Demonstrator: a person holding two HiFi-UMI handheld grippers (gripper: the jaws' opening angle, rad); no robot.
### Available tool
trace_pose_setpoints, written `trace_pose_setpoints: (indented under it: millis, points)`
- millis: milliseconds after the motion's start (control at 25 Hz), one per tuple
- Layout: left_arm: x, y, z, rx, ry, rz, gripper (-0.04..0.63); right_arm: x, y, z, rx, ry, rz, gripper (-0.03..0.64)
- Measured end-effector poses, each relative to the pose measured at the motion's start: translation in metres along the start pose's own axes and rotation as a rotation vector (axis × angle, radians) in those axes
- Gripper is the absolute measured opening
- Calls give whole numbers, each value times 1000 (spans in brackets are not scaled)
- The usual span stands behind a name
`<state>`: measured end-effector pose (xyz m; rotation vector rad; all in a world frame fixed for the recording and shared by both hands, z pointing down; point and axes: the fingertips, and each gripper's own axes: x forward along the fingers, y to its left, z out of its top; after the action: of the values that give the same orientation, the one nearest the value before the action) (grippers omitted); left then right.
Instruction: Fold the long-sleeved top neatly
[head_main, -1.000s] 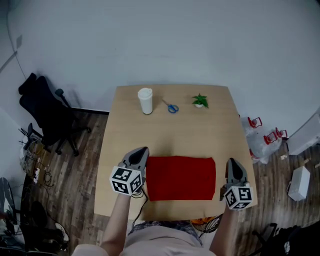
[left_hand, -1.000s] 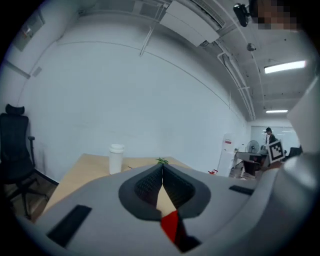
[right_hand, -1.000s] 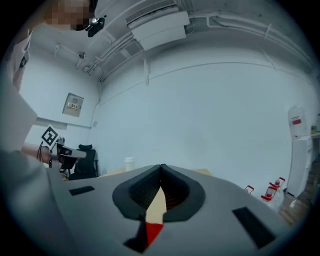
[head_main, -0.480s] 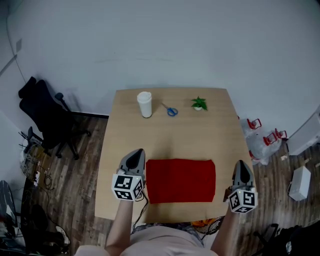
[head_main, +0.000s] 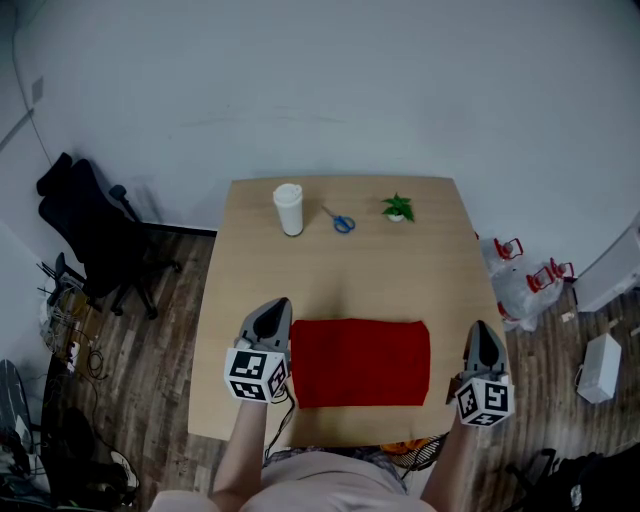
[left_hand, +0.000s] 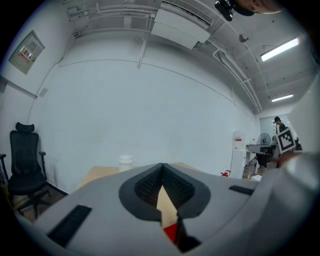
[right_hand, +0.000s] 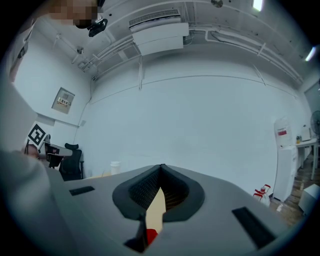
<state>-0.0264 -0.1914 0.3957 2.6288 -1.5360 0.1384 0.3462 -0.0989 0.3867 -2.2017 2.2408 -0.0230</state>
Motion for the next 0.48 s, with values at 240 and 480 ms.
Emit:
trace_pose_setpoints:
  millis: [240,480]
  points:
    - [1,-2,0,-2,4,-1,2,2,0,-1,2,4,5,8]
    - [1,0,-1,1,9,3,2,3,0,-2,9,1,3,8]
